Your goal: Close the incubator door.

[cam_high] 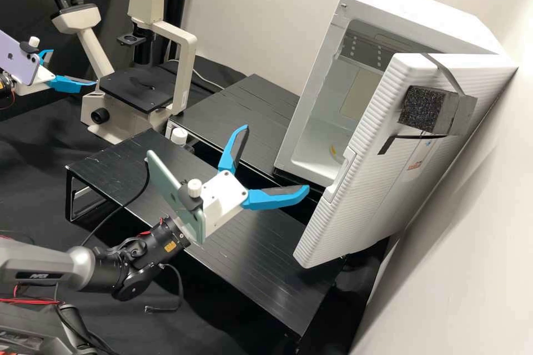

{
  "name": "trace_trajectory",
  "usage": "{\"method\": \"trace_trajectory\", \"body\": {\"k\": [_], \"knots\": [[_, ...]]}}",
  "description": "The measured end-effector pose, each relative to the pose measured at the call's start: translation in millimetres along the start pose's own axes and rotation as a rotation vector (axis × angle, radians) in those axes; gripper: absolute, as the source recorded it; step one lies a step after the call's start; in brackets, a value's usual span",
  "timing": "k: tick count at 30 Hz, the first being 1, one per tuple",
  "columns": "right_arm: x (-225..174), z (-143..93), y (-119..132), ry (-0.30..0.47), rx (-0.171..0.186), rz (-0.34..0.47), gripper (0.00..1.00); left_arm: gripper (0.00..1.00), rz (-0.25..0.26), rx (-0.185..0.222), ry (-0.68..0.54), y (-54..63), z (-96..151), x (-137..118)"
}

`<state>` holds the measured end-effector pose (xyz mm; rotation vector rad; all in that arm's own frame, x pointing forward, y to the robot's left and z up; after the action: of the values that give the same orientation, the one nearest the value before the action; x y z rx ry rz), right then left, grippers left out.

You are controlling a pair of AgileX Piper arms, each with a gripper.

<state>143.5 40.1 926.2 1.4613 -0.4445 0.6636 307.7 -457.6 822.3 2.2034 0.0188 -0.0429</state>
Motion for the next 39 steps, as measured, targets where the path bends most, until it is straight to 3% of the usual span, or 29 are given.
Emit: {"method": "trace_trajectory", "body": {"k": [5,9,15,24,32,39], "knots": [[2,16,9,-0.079,-0.011,0.049,1.00,1.00,0.000,0.000,0.000,0.0,0,0],[13,31,2,-0.138,-0.008,0.024,1.00,1.00,0.000,0.000,0.000,0.0,0,0],[34,58,-8,-0.240,-0.036,0.009,1.00,1.00,0.000,0.000,0.000,0.0,0,0],[51,76,-17,-0.307,-0.034,-0.014,1.00,1.00,0.000,0.000,0.000,0.0,0,0],[59,70,-30,-0.265,0.007,-0.081,1.00,1.00,0.000,0.000,0.000,0.0,0,0],[61,63,-41,-0.247,0.101,-0.112,1.00,1.00,0.000,0.000,0.000,0.0,0,0]]}}
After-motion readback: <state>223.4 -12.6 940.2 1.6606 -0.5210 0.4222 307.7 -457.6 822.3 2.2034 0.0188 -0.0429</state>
